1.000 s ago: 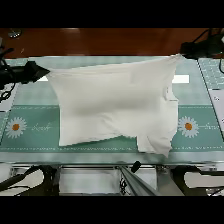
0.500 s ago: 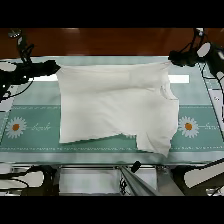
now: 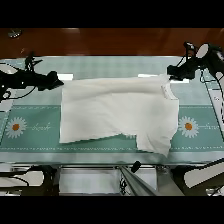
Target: Fold the shirts.
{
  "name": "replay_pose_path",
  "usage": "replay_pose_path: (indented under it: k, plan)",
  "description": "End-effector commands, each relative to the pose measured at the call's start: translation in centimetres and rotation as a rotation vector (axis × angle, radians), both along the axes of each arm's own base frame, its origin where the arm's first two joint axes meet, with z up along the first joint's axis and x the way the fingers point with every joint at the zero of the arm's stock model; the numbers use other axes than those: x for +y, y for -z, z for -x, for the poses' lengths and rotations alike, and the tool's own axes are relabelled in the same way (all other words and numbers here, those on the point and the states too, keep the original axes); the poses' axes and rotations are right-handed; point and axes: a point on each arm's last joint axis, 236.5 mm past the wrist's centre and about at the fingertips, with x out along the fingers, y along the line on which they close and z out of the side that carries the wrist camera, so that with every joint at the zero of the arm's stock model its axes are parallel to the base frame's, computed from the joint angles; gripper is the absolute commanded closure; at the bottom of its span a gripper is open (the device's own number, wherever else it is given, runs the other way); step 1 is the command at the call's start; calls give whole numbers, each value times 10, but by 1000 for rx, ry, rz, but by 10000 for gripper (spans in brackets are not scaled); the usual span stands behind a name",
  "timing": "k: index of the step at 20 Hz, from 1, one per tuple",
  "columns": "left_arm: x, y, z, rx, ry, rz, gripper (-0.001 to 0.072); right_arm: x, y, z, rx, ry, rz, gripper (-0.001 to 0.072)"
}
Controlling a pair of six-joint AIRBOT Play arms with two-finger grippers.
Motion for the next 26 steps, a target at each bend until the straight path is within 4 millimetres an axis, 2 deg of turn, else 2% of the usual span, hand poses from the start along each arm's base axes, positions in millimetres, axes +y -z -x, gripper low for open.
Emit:
replay_pose_path:
  k: [1, 5, 6, 7, 8, 9, 10, 12, 13, 15, 16, 17, 18, 19, 21, 23, 24, 26]
  plan:
    - [8, 20, 35, 171, 18, -68, 688, -9, 4, 34, 139, -17, 41, 680]
    - [1, 20, 34, 175, 11, -65, 686, 9, 8, 42, 184, -6, -33, 679]
    - [1, 19, 34, 180, 3, -62, 645, 10, 9, 45, 197, -7, -39, 676]
    - [0, 19, 36, 191, -5, -56, 488, 10, 8, 48, 207, -14, -40, 609]
    - [0, 19, 39, 207, -6, -49, 363, 14, 7, 56, 236, -54, -57, 425]
    - [1, 18, 45, 225, 8, -46, 352, 16, 5, 69, 278, -123, -68, 293]
    - [5, 16, 53, 245, 25, -57, 353, 9, 2, 86, 341, -167, -58, 275]
    - [21, 8, 73, 283, 55, -98, 348, -25, -10, 120, 466, -185, 22, 276]
    - [32, 3, 84, 287, 81, -132, 343, -42, -20, 131, 481, -164, 48, 275]
    - [46, -5, 107, 277, 86, -160, 323, -59, -37, 136, 402, -78, 24, 264]
    - [49, -4, 123, 287, 66, -153, 287, -64, -43, 138, 333, -33, -11, 244]
    - [50, 2, 144, 311, 42, -139, 180, -67, -47, 142, 268, 13, -57, 189]
    - [47, 11, 165, 337, 27, -117, 175, -67, -47, 146, 217, 44, -105, 152]
    - [36, 18, 187, 363, 13, -59, 175, -64, -46, 153, 173, 55, -159, 152]
    - [8, 29, 218, 369, 30, 42, 176, -58, -36, 169, 136, 91, -245, 153]
    - [-4, 42, 244, 397, 47, 62, 176, -50, -22, 181, 130, 128, -304, 156]
    - [-4, 49, 254, 414, 50, 54, 176, -44, -16, 186, 136, 129, -324, 157]
    - [-4, 57, 260, 425, 42, 46, 176, -34, -8, 194, 155, 123, -357, 157]
